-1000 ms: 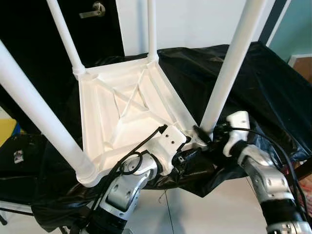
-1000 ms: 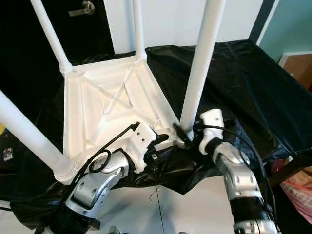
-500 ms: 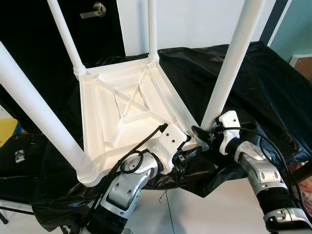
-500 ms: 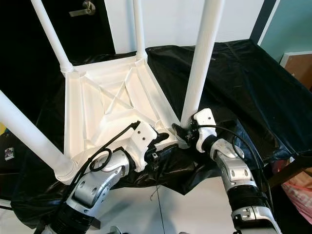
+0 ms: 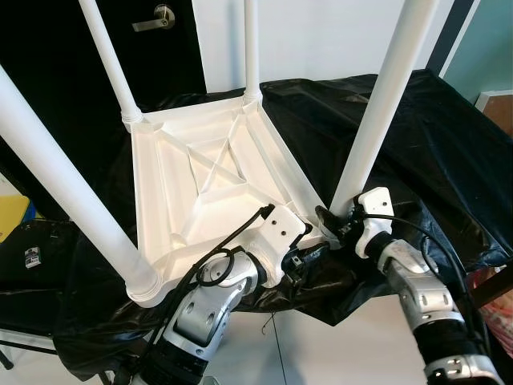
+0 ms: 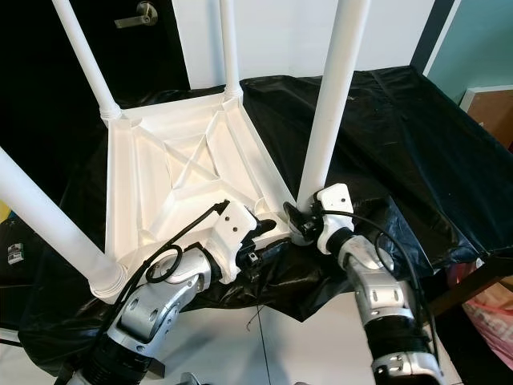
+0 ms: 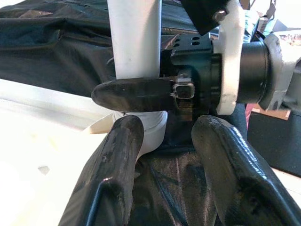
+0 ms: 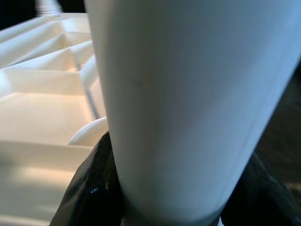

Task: Building children table

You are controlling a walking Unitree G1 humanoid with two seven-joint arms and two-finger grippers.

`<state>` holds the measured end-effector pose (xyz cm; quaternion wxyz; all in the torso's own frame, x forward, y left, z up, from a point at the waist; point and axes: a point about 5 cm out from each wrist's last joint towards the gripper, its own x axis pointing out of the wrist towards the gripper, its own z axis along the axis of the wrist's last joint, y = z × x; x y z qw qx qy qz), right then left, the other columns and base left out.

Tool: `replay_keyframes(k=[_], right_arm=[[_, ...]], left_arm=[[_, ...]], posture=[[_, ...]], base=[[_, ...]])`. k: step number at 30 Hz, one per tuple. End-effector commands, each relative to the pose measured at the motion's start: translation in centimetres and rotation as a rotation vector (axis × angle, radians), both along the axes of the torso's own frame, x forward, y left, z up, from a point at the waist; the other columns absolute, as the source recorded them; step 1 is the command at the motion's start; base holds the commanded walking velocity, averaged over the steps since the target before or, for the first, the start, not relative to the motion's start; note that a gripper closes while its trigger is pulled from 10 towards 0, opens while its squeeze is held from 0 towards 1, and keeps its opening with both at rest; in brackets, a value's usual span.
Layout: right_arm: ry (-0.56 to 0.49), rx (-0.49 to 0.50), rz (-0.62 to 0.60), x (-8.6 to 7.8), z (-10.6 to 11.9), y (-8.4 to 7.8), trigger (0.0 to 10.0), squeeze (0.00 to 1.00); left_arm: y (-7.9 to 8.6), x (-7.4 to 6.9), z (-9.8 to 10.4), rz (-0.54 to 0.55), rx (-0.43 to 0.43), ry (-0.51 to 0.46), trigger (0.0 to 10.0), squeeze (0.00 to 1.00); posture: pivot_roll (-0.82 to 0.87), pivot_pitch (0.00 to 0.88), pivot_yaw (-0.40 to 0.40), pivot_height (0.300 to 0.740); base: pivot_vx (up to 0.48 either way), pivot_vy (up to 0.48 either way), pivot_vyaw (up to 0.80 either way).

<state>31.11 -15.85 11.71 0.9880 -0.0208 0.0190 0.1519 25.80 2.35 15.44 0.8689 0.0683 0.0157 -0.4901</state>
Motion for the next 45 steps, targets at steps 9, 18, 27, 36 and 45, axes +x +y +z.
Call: replay_keyframes(k=[9, 18, 27, 36, 45], right_arm=[[0.254, 0.087, -0.395, -1.5, -4.0, 1.5, 10.0, 0.00], [0.253, 0.159, -0.401, -2.3, -3.4, 4.2, 10.0, 0.00], [0.195, 0.144, -0.418, -2.4, -2.2, 4.7, 10.0, 0.00], [0.029, 0.148, -0.343, -2.1, 0.1, 3.2, 10.0, 1.00], [-0.023, 0.123, -0.052, -1.8, 0.8, -0.3, 10.0, 0.00]], left_arm=[[-0.1, 0.0, -0.4, -0.008, 0.013, 0.012, 10.0, 0.00], [-0.3, -0.2, -0.5, -0.022, 0.017, 0.012, 10.0, 0.00], [-0.1, -0.2, -0.6, -0.022, 0.021, 0.013, 10.0, 0.00], [-0.4, -0.6, -0.7, -0.025, 0.015, 0.020, 10.0, 0.00], [-0.5, -0.5, -0.7, -0.027, 0.012, 0.021, 10.0, 0.00]], posture=[[-0.06, 0.050, 0.014, 0.740], [-0.05, 0.045, 0.015, 0.740], [-0.05, 0.044, 0.014, 0.740], [-0.05, 0.046, 0.004, 0.740], [-0.06, 0.044, 0.006, 0.740]], base=[[0.000, 0.000, 0.00], [0.000, 0.000, 0.00], [0.000, 0.000, 0.00], [0.000, 0.000, 0.00], [0.000, 0.000, 0.00]])
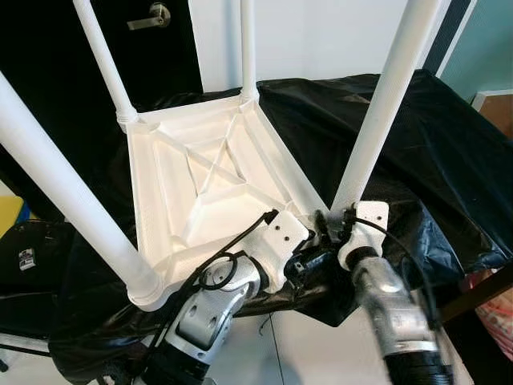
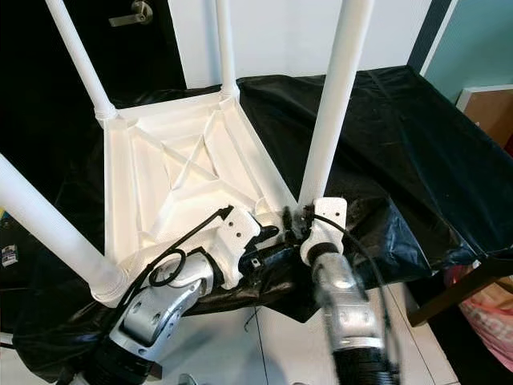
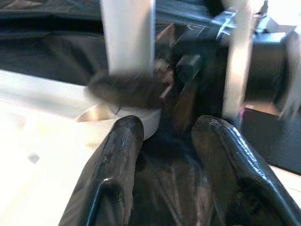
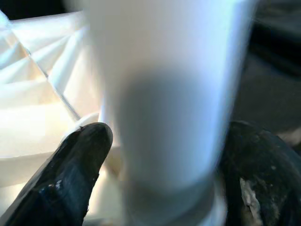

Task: Building children table

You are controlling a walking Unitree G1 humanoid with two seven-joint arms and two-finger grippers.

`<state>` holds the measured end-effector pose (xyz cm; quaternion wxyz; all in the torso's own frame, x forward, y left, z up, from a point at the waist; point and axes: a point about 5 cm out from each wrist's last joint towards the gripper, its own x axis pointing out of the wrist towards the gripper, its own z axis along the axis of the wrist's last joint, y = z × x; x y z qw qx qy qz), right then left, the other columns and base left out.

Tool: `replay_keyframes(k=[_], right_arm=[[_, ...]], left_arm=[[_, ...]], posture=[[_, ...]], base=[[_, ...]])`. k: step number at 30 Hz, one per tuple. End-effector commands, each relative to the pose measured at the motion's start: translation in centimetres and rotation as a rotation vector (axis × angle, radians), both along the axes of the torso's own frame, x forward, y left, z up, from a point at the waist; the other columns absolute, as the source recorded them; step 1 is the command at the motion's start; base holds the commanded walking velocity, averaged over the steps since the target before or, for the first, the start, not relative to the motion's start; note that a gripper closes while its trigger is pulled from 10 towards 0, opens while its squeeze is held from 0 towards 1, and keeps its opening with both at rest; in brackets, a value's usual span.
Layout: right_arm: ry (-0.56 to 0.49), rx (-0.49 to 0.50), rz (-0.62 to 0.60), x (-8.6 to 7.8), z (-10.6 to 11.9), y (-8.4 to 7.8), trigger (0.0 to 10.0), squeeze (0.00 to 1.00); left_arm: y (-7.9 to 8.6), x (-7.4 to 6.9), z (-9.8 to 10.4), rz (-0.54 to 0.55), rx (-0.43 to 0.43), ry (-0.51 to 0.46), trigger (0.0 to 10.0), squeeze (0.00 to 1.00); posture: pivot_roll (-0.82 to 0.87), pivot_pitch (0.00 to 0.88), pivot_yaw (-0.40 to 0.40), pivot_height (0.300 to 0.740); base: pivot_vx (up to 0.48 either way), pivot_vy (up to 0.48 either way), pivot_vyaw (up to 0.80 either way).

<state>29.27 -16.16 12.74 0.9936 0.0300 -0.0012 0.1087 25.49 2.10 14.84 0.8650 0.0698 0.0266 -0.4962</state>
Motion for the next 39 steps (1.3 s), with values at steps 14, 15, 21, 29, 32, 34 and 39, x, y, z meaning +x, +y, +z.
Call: replay_keyframes(k=[14, 15, 21, 29, 32, 34, 39], right_arm=[[-0.004, -0.149, 0.385, 2.8, 0.3, -0.7, 10.0, 0.00], [-0.003, -0.150, 0.393, 2.9, 0.3, -0.7, 10.0, 0.00], [-0.001, -0.177, 0.427, 3.6, 0.0, -0.2, 0.0, 0.00], [0.015, -0.193, 0.458, 3.5, -0.8, 0.0, 0.0, 0.00], [0.020, -0.177, 0.451, 3.0, -1.4, -0.2, 0.0, 0.00], [0.026, -0.158, 0.437, 2.7, -1.6, -0.3, 0.0, 0.00], [0.037, -0.124, 0.368, 2.1, -2.1, -0.4, 10.0, 0.00]], left_arm=[[-0.1, 0.0, 0.1, -0.026, 0.011, -0.002, 10.0, 0.00], [-0.1, 0.1, 0.1, -0.026, 0.011, -0.003, 10.0, 0.00], [0.1, 0.2, 0.2, -0.020, 0.013, -0.007, 10.0, 0.00], [0.3, 0.2, 0.3, -0.004, 0.013, -0.012, 10.0, 0.00], [0.3, 0.2, 0.2, 0.002, 0.018, -0.015, 10.0, 0.00], [0.2, 0.1, 0.0, 0.004, 0.025, -0.018, 10.0, 0.00], [0.1, 0.3, -0.3, 0.006, 0.050, -0.039, 10.0, 0.00]], posture=[[-0.06, 0.047, 0.026, 0.740], [-0.06, 0.047, 0.026, 0.740], [-0.05, 0.051, 0.027, 0.740], [-0.04, 0.056, 0.025, 0.740], [-0.05, 0.063, 0.031, 0.740], [-0.06, 0.065, 0.034, 0.740], [-0.07, 0.069, 0.034, 0.740]], base=[[0.000, 0.000, 0.00], [0.000, 0.000, 0.00], [0.000, 0.000, 0.00], [0.000, 0.000, 0.00], [0.000, 0.000, 0.00], [0.000, 0.000, 0.00], [0.000, 0.000, 0.00]])
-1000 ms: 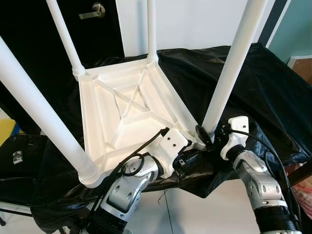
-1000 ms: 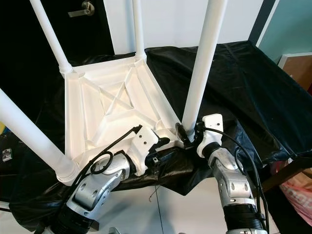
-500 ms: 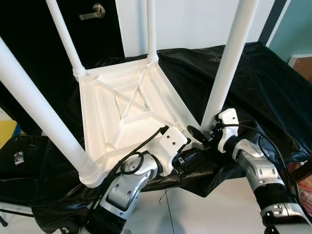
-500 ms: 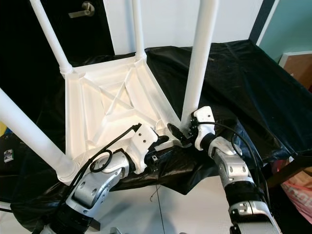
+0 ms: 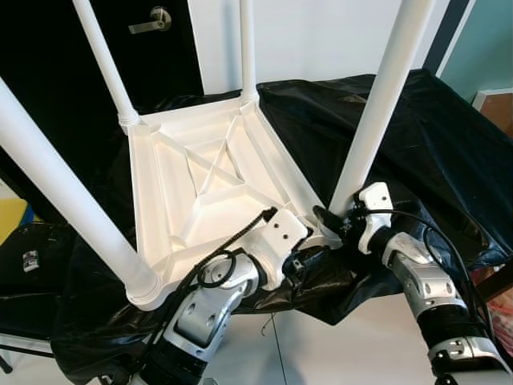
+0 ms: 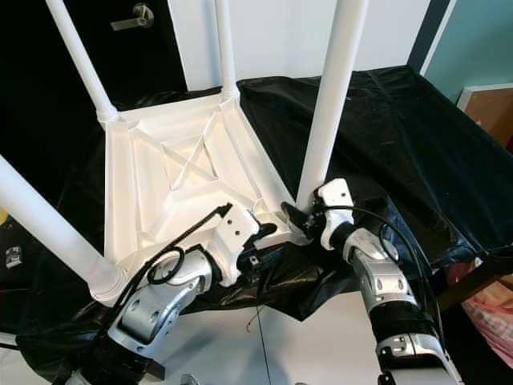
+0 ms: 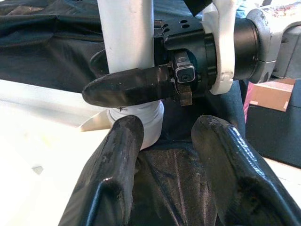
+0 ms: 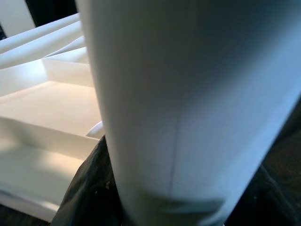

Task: Building children table

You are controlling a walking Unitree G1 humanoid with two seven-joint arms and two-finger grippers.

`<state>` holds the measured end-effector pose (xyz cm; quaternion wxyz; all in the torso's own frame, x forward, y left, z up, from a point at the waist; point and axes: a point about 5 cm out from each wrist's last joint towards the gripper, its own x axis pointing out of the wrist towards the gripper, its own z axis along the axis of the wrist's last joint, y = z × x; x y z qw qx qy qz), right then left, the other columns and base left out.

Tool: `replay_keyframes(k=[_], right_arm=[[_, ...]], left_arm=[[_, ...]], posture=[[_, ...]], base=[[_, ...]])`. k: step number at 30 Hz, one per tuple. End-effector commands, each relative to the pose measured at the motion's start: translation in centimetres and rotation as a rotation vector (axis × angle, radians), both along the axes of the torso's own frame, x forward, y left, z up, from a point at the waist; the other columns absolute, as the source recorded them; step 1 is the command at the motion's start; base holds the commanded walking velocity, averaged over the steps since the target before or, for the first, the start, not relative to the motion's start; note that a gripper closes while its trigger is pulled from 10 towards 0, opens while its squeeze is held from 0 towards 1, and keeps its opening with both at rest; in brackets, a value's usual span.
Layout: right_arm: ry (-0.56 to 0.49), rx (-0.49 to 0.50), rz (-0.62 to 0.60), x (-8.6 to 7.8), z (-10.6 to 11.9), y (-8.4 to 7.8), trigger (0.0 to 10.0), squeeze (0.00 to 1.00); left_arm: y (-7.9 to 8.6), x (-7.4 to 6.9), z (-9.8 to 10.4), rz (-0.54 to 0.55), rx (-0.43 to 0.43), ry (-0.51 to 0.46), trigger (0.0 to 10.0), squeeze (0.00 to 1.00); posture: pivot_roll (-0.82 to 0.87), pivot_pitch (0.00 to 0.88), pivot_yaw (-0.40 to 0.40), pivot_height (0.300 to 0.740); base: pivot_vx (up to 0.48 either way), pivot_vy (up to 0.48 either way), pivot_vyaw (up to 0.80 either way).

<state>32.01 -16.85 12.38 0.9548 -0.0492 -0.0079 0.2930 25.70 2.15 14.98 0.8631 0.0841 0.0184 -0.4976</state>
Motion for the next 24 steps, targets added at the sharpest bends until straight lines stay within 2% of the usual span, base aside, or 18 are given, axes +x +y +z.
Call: replay_keyframes(k=[1, 3, 4, 5, 7, 8, 9, 10, 11, 12, 15, 18, 24], right_arm=[[0.082, 0.016, -0.014, -0.7, -1.8, 0.3, 10.0, 0.00], [0.081, 0.026, -0.061, -0.8, -1.9, 0.4, 10.0, 0.00], [0.078, 0.017, -0.124, -0.8, -2.1, 0.4, 10.0, 0.00], [0.078, 0.017, -0.124, -0.8, -2.1, 0.4, 10.0, 0.00], [0.085, 0.028, -0.270, -1.0, -2.4, 0.6, 10.0, 0.00], [0.085, 0.028, -0.270, -1.0, -2.4, 0.6, 10.0, 0.00], [0.094, 0.036, -0.339, -1.2, -2.5, 0.7, 10.0, 0.00], [0.094, 0.036, -0.339, -1.2, -2.5, 0.7, 10.0, 0.00], [0.116, 0.066, -0.411, -1.6, -2.7, 1.0, 10.0, 0.00], [0.116, 0.066, -0.411, -1.6, -2.7, 1.0, 10.0, 0.00], [0.167, 0.135, -0.609, -2.8, -3.6, 2.3, 10.0, 0.00], [0.189, 0.155, -0.657, -3.2, -3.8, 3.2, 10.0, 0.00], [0.195, 0.169, -0.705, -3.1, -3.4, 3.0, 10.0, 0.00]], left_arm=[[0.0, 0.1, -0.5, 0.013, 0.033, -0.011, 10.0, 0.00], [0.0, 0.2, -0.6, 0.019, 0.039, -0.010, 10.0, 0.00], [0.0, 0.4, -0.8, 0.027, 0.048, -0.005, 10.0, 0.00], [0.0, 0.4, -0.8, 0.027, 0.048, -0.005, 10.0, 0.00], [0.0, 0.4, -0.9, 0.024, 0.040, 0.030, 10.0, 0.00], [0.0, 0.4, -0.9, 0.024, 0.040, 0.030, 10.0, 0.00], [-0.1, 0.4, -0.9, 0.022, 0.040, 0.037, 10.0, 0.00], [-0.1, 0.4, -0.9, 0.022, 0.040, 0.037, 10.0, 0.00], [0.0, 0.5, -1.0, 0.027, 0.043, 0.037, 10.0, 0.00], [0.0, 0.5, -1.0, 0.027, 0.043, 0.037, 10.0, 0.00], [0.4, 0.8, -0.9, 0.057, 0.041, 0.028, 10.0, 0.00], [0.6, 0.8, -0.9, 0.068, 0.042, 0.019, 10.0, 0.00], [1.1, 1.2, -0.8, 0.091, 0.048, 0.002, 10.0, 0.00]], posture=[[-0.07, 0.069, 0.034, 0.740], [-0.07, 0.069, 0.034, 0.740], [-0.08, 0.068, 0.032, 0.740], [-0.08, 0.068, 0.032, 0.740], [-0.08, 0.065, 0.040, 0.740], [-0.08, 0.065, 0.040, 0.740], [-0.08, 0.067, 0.041, 0.740], [-0.08, 0.067, 0.041, 0.740], [-0.08, 0.067, 0.041, 0.740], [-0.08, 0.067, 0.041, 0.740], [-0.07, 0.067, 0.039, 0.740], [-0.06, 0.064, 0.039, 0.740], [-0.06, 0.054, 0.044, 0.740]], base=[[0.000, 0.000, 0.00], [0.000, 0.000, 0.00], [0.000, 0.000, 0.00], [0.000, 0.000, 0.00], [0.000, 0.000, 0.00], [0.000, 0.000, 0.00], [0.000, 0.000, 0.00], [0.000, 0.000, 0.00], [0.000, 0.000, 0.00], [0.000, 0.000, 0.00], [0.000, 0.000, 0.00], [0.000, 0.000, 0.00], [0.000, 0.000, 0.00]])
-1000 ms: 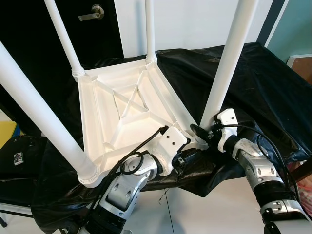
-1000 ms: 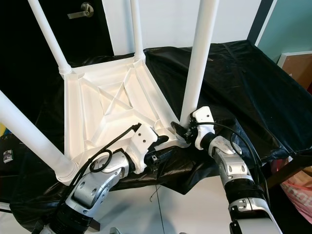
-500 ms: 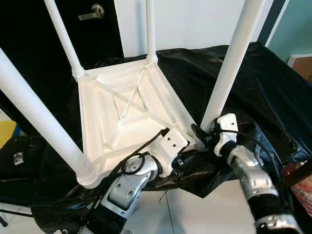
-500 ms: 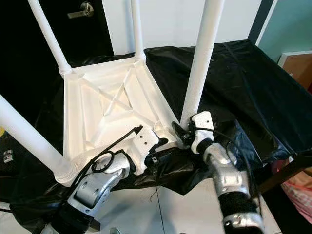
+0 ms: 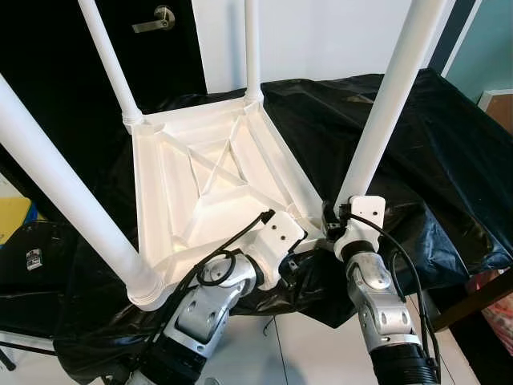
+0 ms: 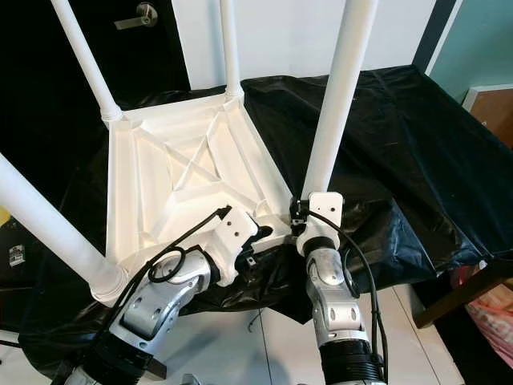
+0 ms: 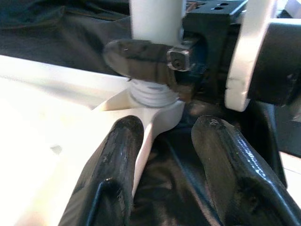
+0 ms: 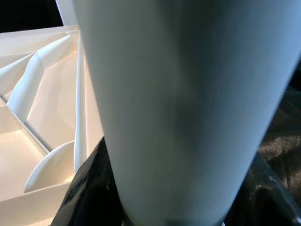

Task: Building children table

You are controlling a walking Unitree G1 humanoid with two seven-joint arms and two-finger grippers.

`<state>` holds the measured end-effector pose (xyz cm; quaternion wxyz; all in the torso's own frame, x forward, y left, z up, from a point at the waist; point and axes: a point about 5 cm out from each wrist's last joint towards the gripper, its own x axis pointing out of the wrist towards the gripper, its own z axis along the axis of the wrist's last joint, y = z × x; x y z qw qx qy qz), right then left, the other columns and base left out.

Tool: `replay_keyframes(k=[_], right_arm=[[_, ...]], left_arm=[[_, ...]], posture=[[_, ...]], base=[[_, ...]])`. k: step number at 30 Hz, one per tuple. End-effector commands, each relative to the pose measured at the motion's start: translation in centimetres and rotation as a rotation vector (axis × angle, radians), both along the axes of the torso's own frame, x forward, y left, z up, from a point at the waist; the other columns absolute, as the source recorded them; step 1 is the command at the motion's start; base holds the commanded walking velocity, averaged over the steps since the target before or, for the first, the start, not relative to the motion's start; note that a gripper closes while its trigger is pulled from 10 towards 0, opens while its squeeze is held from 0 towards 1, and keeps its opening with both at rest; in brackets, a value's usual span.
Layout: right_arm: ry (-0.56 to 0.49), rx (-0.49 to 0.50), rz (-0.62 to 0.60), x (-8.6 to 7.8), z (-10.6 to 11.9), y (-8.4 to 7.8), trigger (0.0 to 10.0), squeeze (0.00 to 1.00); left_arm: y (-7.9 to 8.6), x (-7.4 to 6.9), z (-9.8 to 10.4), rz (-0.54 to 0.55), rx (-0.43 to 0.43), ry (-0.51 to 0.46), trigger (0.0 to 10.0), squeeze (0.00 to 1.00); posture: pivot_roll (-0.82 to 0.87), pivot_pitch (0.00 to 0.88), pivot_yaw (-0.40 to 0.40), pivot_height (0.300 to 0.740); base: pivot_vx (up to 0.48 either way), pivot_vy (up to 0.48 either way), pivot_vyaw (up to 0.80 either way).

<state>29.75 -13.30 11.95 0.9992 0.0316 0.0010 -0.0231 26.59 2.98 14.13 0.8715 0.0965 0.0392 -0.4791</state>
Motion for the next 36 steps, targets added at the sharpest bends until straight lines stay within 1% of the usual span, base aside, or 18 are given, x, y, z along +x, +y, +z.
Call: replay_keyframes(k=[1, 5, 11, 12, 16, 17, 20, 22, 23, 24, 26, 27, 29, 30, 32, 34, 35, 36], right_arm=[[0.149, 0.057, -0.058, -0.8, -2.8, -0.6, 10.0, 0.00], [0.106, 0.029, -0.014, -0.9, -1.7, 0.1, 10.0, 0.00], [0.082, 0.011, 0.001, -0.9, -1.2, -0.1, 10.0, 0.00], [0.038, -0.017, 0.036, -0.9, -0.2, -0.8, 10.0, 1.00], [0.024, -0.029, 0.053, -0.9, 0.2, -1.0, 10.0, 1.00], [0.002, -0.031, 0.099, -1.1, 0.6, -1.6, 10.0, 1.00], [0.002, -0.031, 0.099, -1.1, 0.6, -1.6, 10.0, 1.00], [-0.025, -0.034, 0.187, -1.2, 1.0, -2.1, 10.0, 1.00], [-0.043, -0.054, 0.259, -1.3, 1.3, -2.4, 10.0, 1.00], [-0.043, -0.054, 0.259, -1.3, 1.3, -2.4, 10.0, 1.00], [-0.049, -0.067, 0.310, -1.3, 1.5, -2.7, 10.0, 1.00], [-0.047, -0.079, 0.373, -1.3, 1.7, -3.1, 10.0, 1.00], [-0.047, -0.079, 0.373, -1.3, 1.7, -3.1, 10.0, 1.00], [-0.038, -0.090, 0.446, -1.2, 1.7, -3.3, 10.0, 0.00], [-0.038, -0.090, 0.446, -1.2, 1.7, -3.3, 10.0, 0.00], [-0.020, -0.131, 0.581, -0.6, 2.0, -3.8, 10.0, 0.00], [-0.020, -0.131, 0.581, -0.6, 2.0, -3.8, 10.0, 0.00], [-0.009, -0.168, 0.625, 0.0, 1.9, -3.9, 10.0, 0.00]], left_arm=[[0.4, 0.4, 0.1, 0.047, 0.008, -0.022, 10.0, 0.00], [0.7, 0.7, 0.3, 0.040, 0.017, -0.056, 10.0, 0.00], [0.7, 0.7, 0.6, 0.038, 0.014, -0.084, 10.0, 0.00], [0.6, 0.5, 0.7, 0.028, -0.002, -0.088, 10.0, 0.00], [0.6, 0.4, 0.8, 0.024, -0.007, -0.088, 10.0, 0.00], [0.5, 0.3, 0.8, 0.021, -0.009, -0.086, 10.0, 0.00], [0.5, 0.3, 0.8, 0.021, -0.009, -0.086, 10.0, 0.00], [0.8, 0.3, 1.0, 0.022, -0.027, -0.074, 10.0, 0.00], [1.0, 0.1, 1.1, 0.011, -0.028, -0.068, 10.0, 0.00], [1.0, 0.1, 1.1, 0.011, -0.028, -0.068, 10.0, 0.00], [1.2, 0.0, 1.2, 0.002, -0.027, -0.067, 10.0, 0.00], [1.3, -0.3, 1.1, -0.016, -0.033, -0.056, 10.0, 0.00], [1.3, -0.3, 1.1, -0.016, -0.033, -0.056, 10.0, 0.00], [1.4, -0.5, 1.0, -0.030, -0.035, -0.044, 10.0, 0.00], [1.4, -0.5, 1.0, -0.030, -0.035, -0.044, 10.0, 0.00], [1.4, -1.2, 0.9, -0.084, -0.035, -0.015, 10.0, 0.00], [1.4, -1.2, 0.9, -0.084, -0.035, -0.015, 10.0, 0.00], [1.4, -1.5, 0.8, -0.103, -0.029, -0.007, 10.0, 0.00]], posture=[[-0.06, 0.053, 0.042, 0.740], [-0.06, 0.046, 0.042, 0.740], [-0.06, 0.043, 0.040, 0.740], [-0.06, 0.034, 0.030, 0.740], [-0.06, 0.034, 0.030, 0.740], [-0.04, 0.029, 0.018, 0.740], [-0.04, 0.029, 0.018, 0.740], [-0.04, 0.034, 0.017, 0.740], [-0.04, 0.046, 0.014, 0.740], [-0.04, 0.046, 0.014, 0.740], [-0.04, 0.047, 0.013, 0.740], [-0.04, 0.057, 0.014, 0.740], [-0.04, 0.057, 0.014, 0.740], [-0.04, 0.059, 0.022, 0.740], [-0.04, 0.059, 0.022, 0.740], [-0.03, 0.066, 0.017, 0.740], [-0.03, 0.066, 0.017, 0.740], [-0.03, 0.068, 0.018, 0.740]], base=[[0.000, 0.000, 0.00], [0.000, 0.000, 0.00], [0.000, 0.000, 0.00], [0.000, 0.000, 0.00], [0.000, 0.000, 0.00], [0.000, 0.000, 0.00], [0.000, 0.000, 0.00], [0.000, 0.000, 0.00], [0.000, 0.000, 0.00], [0.000, 0.000, 0.00], [0.000, 0.000, 0.00], [0.000, 0.000, 0.00], [0.000, 0.000, 0.00], [0.000, 0.000, 0.00], [0.000, 0.000, 0.00], [0.000, 0.000, 0.00], [0.000, 0.000, 0.00], [0.000, 0.000, 0.00]])
